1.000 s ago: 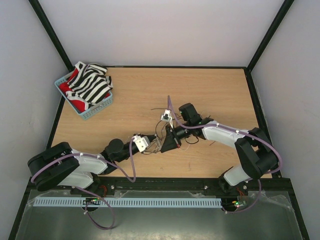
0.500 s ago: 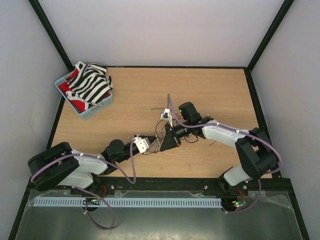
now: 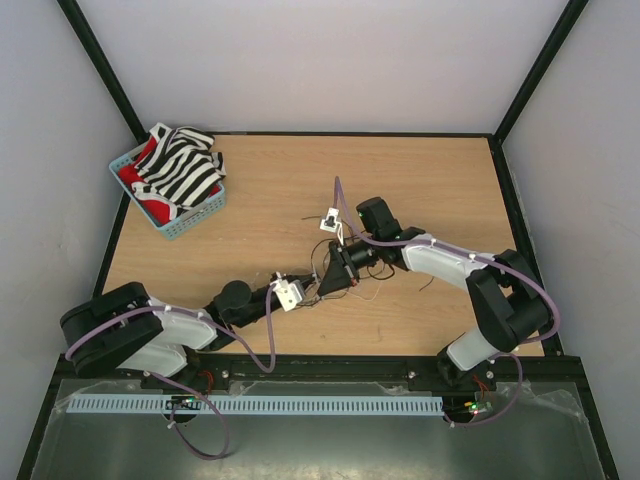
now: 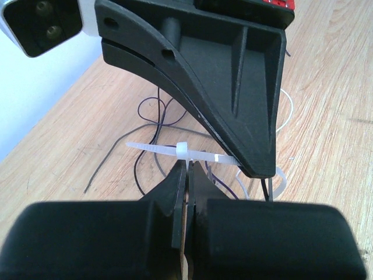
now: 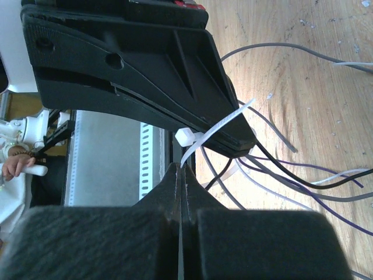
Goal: Zip-tie the wires
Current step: Tie the cable at the center of the board.
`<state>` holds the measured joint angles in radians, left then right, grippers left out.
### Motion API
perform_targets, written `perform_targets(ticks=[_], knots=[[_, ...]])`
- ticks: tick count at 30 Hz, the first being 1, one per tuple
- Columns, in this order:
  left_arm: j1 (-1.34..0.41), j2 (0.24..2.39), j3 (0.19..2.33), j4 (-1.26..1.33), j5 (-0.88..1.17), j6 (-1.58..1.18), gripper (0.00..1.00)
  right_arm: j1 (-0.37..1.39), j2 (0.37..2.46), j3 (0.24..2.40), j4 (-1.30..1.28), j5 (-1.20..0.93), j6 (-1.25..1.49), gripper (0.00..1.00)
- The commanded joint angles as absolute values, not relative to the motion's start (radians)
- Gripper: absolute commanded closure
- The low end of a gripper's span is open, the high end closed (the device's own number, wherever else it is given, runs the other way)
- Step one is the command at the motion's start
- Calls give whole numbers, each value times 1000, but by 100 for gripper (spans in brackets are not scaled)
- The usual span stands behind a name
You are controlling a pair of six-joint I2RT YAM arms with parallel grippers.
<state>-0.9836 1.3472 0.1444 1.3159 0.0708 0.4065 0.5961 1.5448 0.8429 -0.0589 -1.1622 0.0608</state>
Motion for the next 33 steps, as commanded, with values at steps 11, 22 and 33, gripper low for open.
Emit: perform_targets(ticks=[11, 22, 33], knots=[[-997, 1368, 159, 1356, 16, 386, 100, 591, 1546, 840, -72, -1202, 60, 100], [-962, 1358, 175, 1357, 56, 306, 100, 590, 1472, 727, -74, -1247, 4, 100], [-956, 1354, 178, 1356, 58, 295, 100, 596, 1438, 697, -71, -1293, -11, 100]])
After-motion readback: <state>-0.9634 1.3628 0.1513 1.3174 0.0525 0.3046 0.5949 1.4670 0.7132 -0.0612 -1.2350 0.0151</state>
